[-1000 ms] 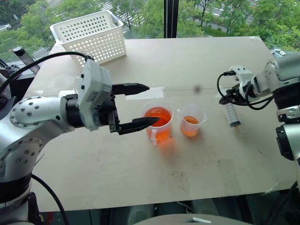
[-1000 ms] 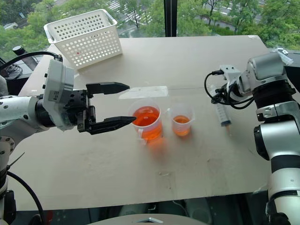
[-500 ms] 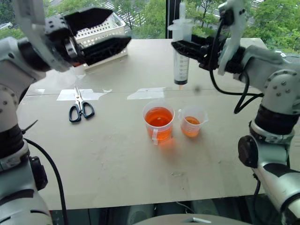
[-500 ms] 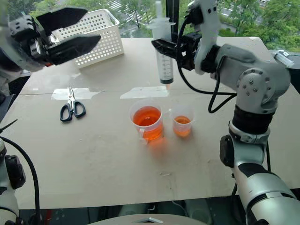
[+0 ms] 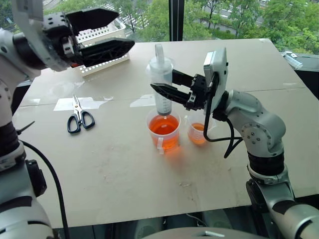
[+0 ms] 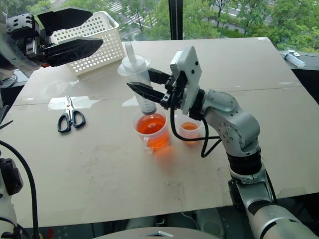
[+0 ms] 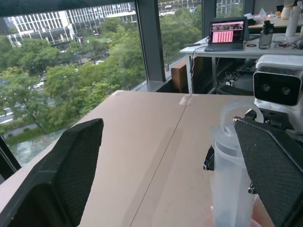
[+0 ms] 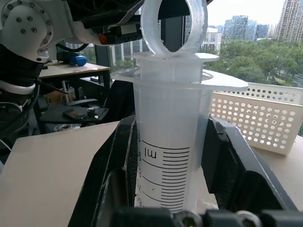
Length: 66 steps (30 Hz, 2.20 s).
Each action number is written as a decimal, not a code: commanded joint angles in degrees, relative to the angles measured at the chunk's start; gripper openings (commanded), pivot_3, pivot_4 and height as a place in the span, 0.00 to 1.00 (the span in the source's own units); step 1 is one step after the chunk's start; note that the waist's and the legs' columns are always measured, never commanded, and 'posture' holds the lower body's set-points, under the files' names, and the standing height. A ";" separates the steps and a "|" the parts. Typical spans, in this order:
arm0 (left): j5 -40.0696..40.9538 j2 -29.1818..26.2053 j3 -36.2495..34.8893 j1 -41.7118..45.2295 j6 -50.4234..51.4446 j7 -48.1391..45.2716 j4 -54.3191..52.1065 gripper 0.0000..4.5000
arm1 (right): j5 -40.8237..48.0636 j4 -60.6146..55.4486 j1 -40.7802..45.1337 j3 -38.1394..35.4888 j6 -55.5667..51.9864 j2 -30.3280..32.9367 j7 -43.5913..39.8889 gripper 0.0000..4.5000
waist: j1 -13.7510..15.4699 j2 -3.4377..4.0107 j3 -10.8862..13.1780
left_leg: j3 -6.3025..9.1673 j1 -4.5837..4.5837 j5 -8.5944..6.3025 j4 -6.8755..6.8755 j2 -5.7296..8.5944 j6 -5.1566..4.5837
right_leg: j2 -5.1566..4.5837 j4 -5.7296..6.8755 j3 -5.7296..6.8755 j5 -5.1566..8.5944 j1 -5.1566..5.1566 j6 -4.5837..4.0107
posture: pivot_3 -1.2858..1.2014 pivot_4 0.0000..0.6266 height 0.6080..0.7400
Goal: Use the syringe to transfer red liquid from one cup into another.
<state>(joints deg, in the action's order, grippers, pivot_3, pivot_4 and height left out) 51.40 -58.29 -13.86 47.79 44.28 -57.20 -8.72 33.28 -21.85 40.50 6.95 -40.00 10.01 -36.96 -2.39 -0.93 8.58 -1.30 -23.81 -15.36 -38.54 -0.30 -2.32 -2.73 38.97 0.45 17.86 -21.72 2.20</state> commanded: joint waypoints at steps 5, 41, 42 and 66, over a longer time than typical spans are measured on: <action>-5.30 -1.04 3.12 -3.26 -3.47 -4.41 -3.79 1.00 | -2.14 0.05 -0.75 1.85 4.52 -0.30 0.22 0.32 | 0.04 -0.02 0.01 | 0.00 0.00 0.00 -0.02 0.00 0.00 | 0.01 0.01 -0.05 0.00 0.00 0.00 | 0.52 0.24 1.00; -11.49 8.14 6.66 2.12 -6.73 -7.18 2.96 1.00 | -5.92 1.50 -2.86 4.92 7.37 0.78 -1.36 0.32 | 0.15 -0.03 0.01 | 0.02 -0.01 0.00 -0.06 -0.01 0.00 | 0.01 0.03 -0.09 0.00 0.01 0.00 | 0.52 0.24 1.00; -11.62 8.69 6.94 2.43 -6.78 -7.06 3.20 1.00 | -6.20 1.65 -2.83 5.31 7.45 0.98 -1.58 0.32 | 0.15 -0.03 0.01 | 0.02 -0.01 0.00 -0.06 -0.01 0.00 | 0.01 0.03 -0.09 0.00 0.01 0.00 | 0.52 0.24 1.00; -13.04 12.77 7.63 4.50 -7.93 -6.77 3.94 0.01 | -9.30 5.31 -4.44 6.94 9.91 -1.37 -0.67 0.32 | 0.13 -0.03 0.01 | 0.04 -0.01 0.00 -0.12 -0.01 0.00 | 0.01 0.07 -0.08 0.00 0.02 0.00 | 0.52 0.24 1.00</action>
<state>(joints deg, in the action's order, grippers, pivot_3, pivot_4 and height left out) 38.28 -45.51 -3.76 49.38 37.60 -65.57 -4.54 24.03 -15.53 36.40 12.59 -30.91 8.91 -37.05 -2.26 -0.95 8.59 -1.26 -23.82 -15.36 -38.66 -0.31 -2.32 -2.72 39.04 0.37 17.86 -21.70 2.20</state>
